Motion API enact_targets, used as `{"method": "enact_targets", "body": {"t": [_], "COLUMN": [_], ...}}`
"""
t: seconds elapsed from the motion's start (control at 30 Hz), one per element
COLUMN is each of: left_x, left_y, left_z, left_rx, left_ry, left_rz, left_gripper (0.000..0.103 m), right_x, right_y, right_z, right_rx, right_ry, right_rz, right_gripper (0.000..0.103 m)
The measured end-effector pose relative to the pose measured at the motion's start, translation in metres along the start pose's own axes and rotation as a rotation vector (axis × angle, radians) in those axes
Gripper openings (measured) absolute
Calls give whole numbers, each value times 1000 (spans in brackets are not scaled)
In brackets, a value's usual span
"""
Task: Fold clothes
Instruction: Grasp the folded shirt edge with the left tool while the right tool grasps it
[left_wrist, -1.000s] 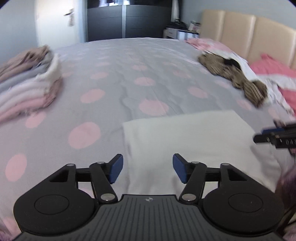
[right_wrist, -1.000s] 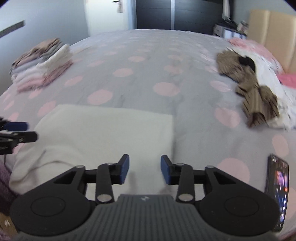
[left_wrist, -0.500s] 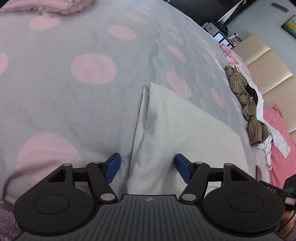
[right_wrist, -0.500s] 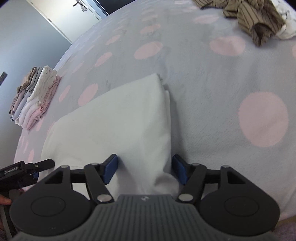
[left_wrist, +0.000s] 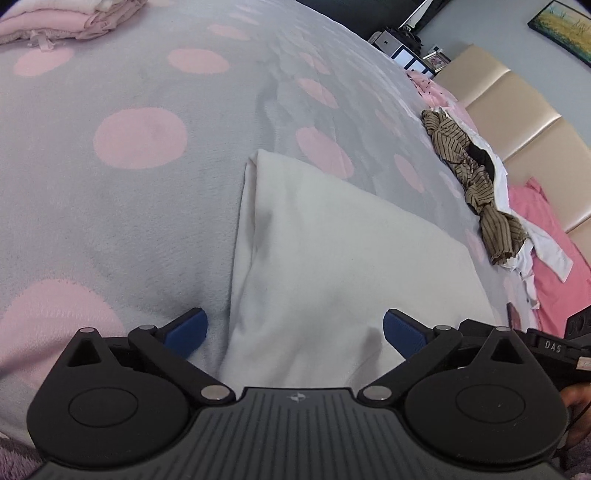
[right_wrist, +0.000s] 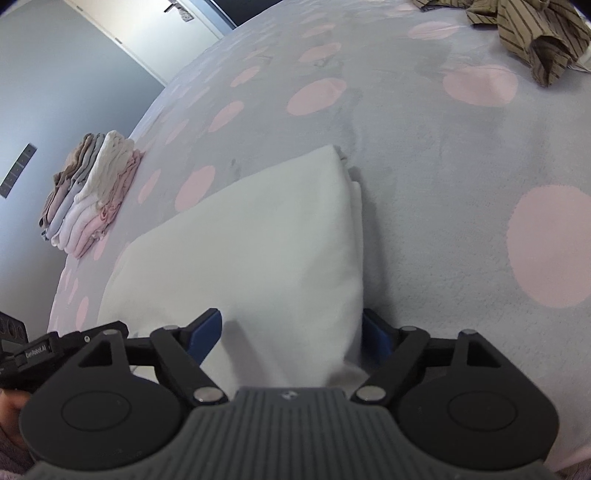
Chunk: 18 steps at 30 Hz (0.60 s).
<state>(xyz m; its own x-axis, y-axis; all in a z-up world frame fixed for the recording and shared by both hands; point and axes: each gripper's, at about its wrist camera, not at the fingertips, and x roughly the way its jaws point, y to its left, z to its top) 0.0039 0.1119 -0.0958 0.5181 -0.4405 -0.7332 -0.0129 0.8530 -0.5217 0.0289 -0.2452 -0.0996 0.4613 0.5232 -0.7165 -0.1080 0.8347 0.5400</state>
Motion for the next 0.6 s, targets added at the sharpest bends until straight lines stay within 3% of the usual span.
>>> {"method": "enact_targets", "body": {"t": [0.1,0.23,0.33,0.37,0.4,0.6], "left_x": [-4,-8,-9,-7,-4,11], "left_y": [10,23,34,38,43,61], "left_z": [3,7,10,13,16,25], "left_rx": [-99,-190,-238,-245,-247,-267], "left_ry": [-10,-9,5,18,42,108], "left_rz": [-48,-89,-105,-109,-121,-202], "left_gripper": [103,93,73,59,55,53], "right_x": [-2,-7,-11,-10,-9,1], "right_y": [-7,-24,-33,-36,-38,-40], "right_z": [3,9,10,11,12,20], "right_rx": [35,137,162,171,183,168], "right_ry": [19,41,48,50,51,74], "right_rz": [32,97,93,97,105,147], "right_gripper": [82,80,59,55,55,57]}}
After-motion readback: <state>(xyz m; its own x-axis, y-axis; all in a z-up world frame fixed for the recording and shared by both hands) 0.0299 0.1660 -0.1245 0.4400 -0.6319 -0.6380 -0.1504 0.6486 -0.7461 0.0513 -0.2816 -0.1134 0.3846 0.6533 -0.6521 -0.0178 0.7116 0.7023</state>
